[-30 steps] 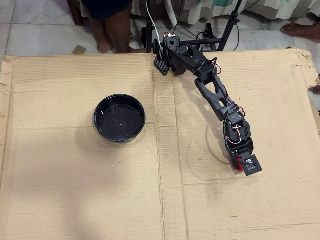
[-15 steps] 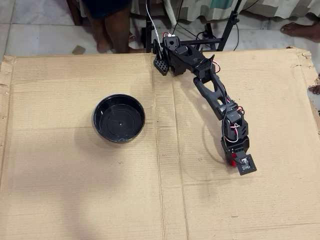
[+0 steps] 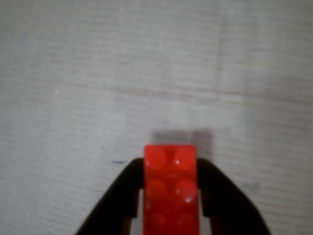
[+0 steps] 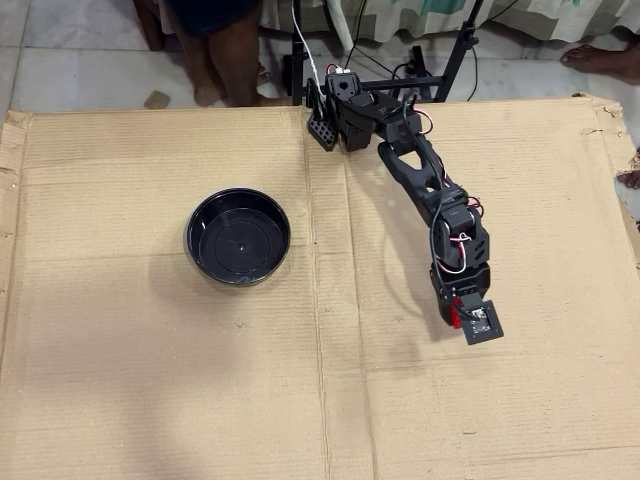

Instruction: Grasp a lego block and put it in the bin.

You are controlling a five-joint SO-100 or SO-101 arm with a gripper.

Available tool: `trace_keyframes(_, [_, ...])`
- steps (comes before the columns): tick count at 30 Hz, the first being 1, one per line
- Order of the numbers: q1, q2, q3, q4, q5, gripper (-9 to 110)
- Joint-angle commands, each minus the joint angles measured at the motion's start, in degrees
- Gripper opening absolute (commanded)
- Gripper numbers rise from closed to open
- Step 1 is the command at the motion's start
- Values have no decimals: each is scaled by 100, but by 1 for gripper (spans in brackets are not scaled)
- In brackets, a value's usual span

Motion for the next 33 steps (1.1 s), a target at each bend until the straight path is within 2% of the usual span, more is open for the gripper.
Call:
trace_keyframes(1, [202, 642, 70, 0, -185, 0])
trace_keyframes(16, [650, 3032, 2988, -141, -325, 0])
trace_keyframes(27, [1213, 4729, 5449, -2101, -334, 0])
trace_keyframes(33, [1723, 5625, 6592, -2470, -765, 0])
